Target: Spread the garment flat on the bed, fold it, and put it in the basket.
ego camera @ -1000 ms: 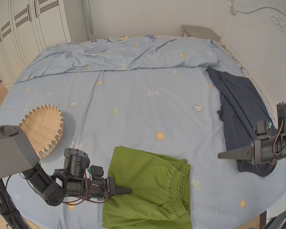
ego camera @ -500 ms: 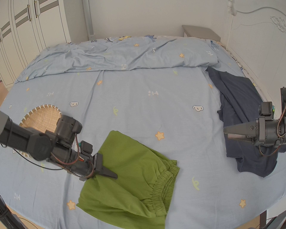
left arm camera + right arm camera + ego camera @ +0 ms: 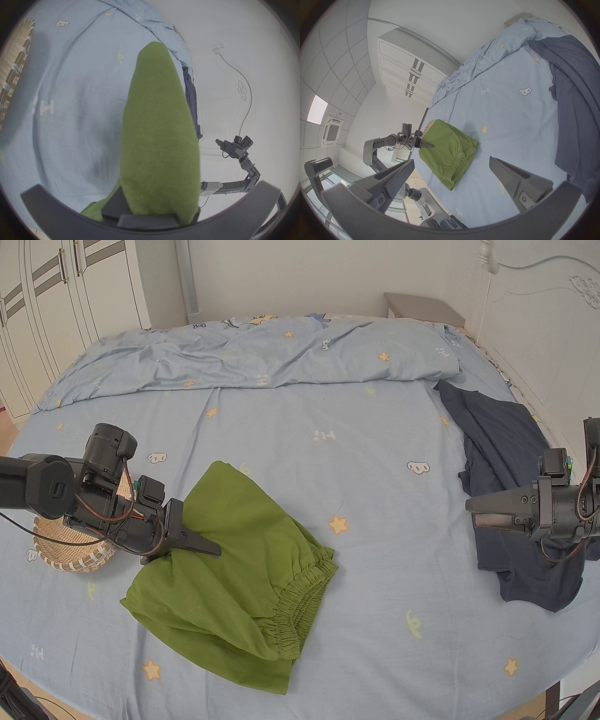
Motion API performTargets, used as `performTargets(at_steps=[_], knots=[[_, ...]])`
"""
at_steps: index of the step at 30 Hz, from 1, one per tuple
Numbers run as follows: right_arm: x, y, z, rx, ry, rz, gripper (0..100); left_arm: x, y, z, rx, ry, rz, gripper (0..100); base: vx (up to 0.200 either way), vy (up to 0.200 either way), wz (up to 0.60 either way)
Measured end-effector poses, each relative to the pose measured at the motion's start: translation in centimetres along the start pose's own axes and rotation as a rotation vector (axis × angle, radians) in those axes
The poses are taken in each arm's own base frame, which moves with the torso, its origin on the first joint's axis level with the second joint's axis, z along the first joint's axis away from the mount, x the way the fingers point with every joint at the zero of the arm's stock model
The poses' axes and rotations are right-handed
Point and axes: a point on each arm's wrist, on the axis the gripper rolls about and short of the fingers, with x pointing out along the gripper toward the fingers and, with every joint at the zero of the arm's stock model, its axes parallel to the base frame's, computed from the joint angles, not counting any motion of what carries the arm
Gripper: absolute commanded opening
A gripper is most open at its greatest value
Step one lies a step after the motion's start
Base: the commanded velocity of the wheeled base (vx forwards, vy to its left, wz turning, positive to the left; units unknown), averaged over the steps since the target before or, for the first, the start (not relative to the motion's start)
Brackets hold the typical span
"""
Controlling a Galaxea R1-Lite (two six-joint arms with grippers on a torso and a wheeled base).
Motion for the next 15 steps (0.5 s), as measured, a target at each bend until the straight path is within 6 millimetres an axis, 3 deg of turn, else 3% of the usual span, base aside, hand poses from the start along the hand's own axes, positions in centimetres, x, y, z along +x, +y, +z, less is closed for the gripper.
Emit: performTargets(at_steps=[15], knots=[[0.0, 0.0, 0.0, 0.001, -0.001, -0.001, 100, 0.5, -2.7, -1.6, 0.059, 0.04, 0.033, 0, 0.0, 0.2, 0.0]])
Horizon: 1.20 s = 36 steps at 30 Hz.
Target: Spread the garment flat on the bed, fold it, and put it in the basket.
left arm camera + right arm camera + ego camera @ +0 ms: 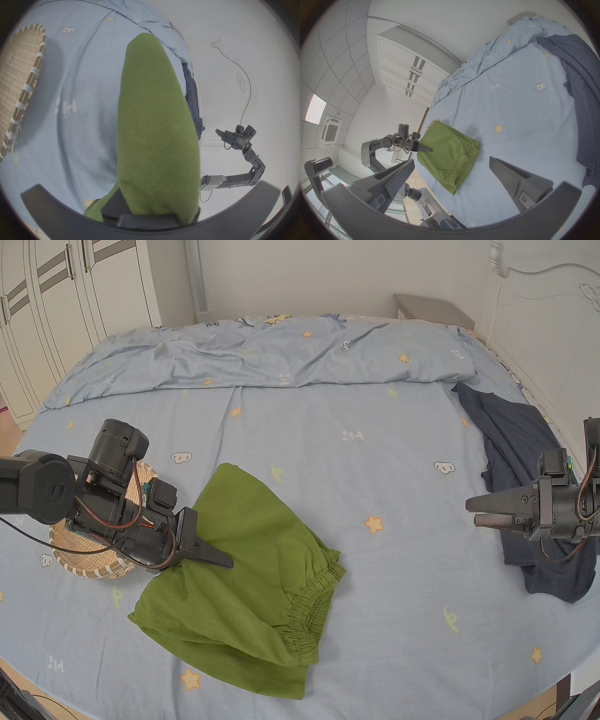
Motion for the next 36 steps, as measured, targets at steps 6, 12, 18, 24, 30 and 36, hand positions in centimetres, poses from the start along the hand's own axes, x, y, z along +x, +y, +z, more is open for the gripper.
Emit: performTargets(at_steps=[6, 12, 18, 24, 30, 36], knots=[[0.0, 0.0, -0.1, 0.0, 0.002, 0.002, 100, 0.4, -0.5, -0.3, 0.013, 0.016, -0.002, 0, 0.0, 0.2, 0.0], [0.0, 0.0, -0.1, 0.001, 0.003, 0.0, 100, 0.4, -0.5, -0.5, 0.036, 0.022, -0.003, 0, 0.0, 0.167, 0.0], [0.0, 0.0, -0.2, 0.002, 0.004, 0.0, 100, 0.4, -0.7, -0.7, 0.055, 0.025, -0.005, 0, 0.0, 0.0, 0.0], [0.0, 0.0, -0.2, 0.002, 0.004, -0.001, 100, 0.2, -2.2, -0.9, 0.142, 0.017, -0.02, 0, 0.0, 0.0, 0.0], [0.0, 0.0, -0.2, 0.001, 0.002, 0.0, 100, -0.4, -3.3, -0.7, 0.294, 0.024, -0.021, 0, 0.0, 0.0, 0.0], [-0.1, 0.0, -0.2, 0.002, 0.001, -0.006, 100, -1.7, -4.5, 0.3, 0.419, -0.012, 0.037, 0, 0.0, 0.0, 0.0]])
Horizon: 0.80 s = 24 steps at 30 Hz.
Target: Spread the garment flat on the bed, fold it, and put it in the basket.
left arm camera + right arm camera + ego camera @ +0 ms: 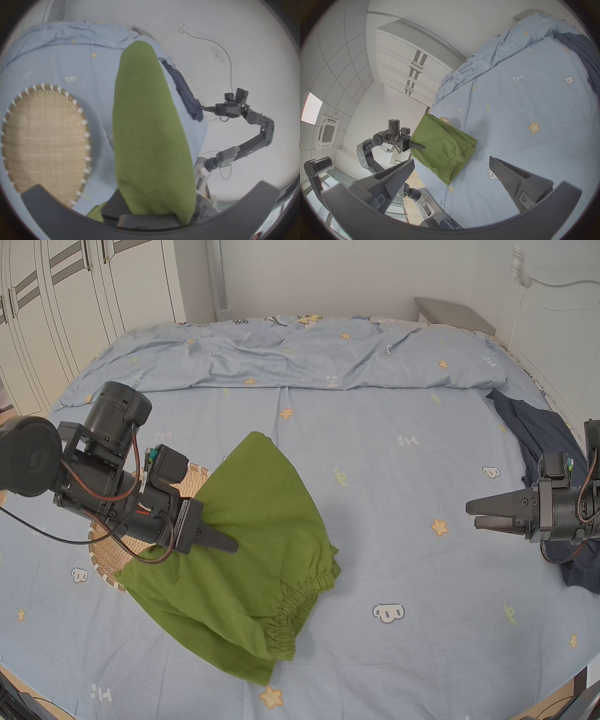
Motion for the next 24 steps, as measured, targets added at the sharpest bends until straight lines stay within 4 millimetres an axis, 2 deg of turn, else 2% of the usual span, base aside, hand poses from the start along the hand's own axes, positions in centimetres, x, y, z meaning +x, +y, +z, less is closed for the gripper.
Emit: performTargets(at_steps=[8, 24], knots=[[0.0, 0.0, 0.0, 0.0, -0.003, -0.005, 100, -2.2, -0.3, 1.8, 0.088, -0.135, 0.12, 0, 0.0, 0.0, 0.0], [0.0, 0.0, 0.0, 0.001, -0.004, -0.008, 100, -8.2, 0.0, 2.2, 0.143, -0.456, 0.239, 0, 0.0, 0.0, 0.0]])
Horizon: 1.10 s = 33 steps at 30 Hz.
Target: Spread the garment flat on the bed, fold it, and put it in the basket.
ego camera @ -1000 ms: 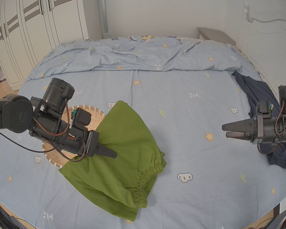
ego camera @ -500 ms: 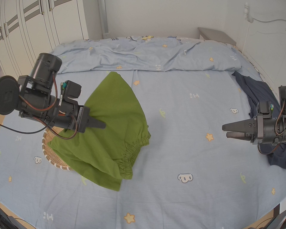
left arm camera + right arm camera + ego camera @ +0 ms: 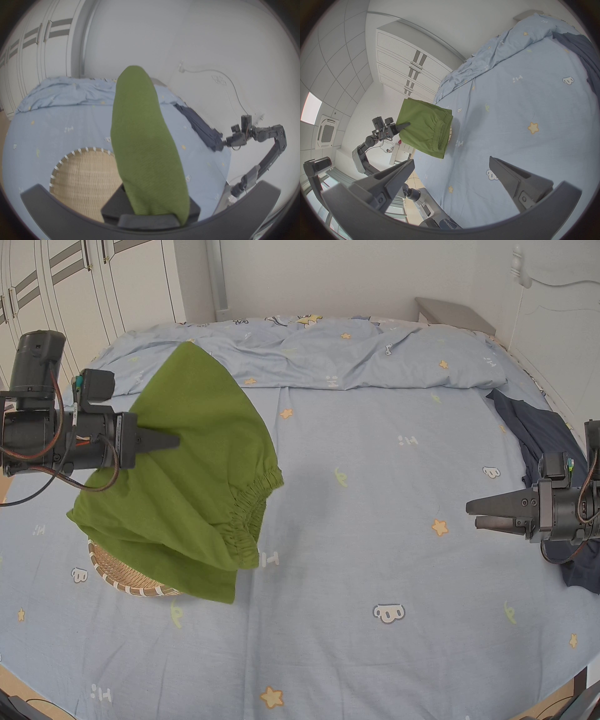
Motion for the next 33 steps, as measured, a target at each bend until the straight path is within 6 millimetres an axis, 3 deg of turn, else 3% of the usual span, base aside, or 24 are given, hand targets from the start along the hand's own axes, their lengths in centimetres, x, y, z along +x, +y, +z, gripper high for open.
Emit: performTargets(at_steps=[7, 13, 21, 33], knots=[[0.0, 0.0, 0.0, -0.001, -0.001, -0.001, 100, -1.0, 1.9, 0.7, -0.051, -0.107, 0.061, 0, 0.0, 0.0, 0.0], [0.0, 0.0, 0.0, -0.001, 0.002, 0.0, 100, 0.4, 5.2, -0.2, -0.114, -0.073, 0.128, 0, 0.0, 0.0, 0.0], [0.0, 0.0, -0.1, 0.0, 0.003, 0.003, 100, 2.2, 10.9, -4.7, -0.275, 0.063, 0.251, 0, 0.0, 0.0, 0.0], [-0.3, 0.5, -0.3, -0.012, 0.002, 0.017, 100, 5.1, 16.5, -11.1, -0.445, 0.249, 0.35, 0, 0.0, 0.0, 0.0]])
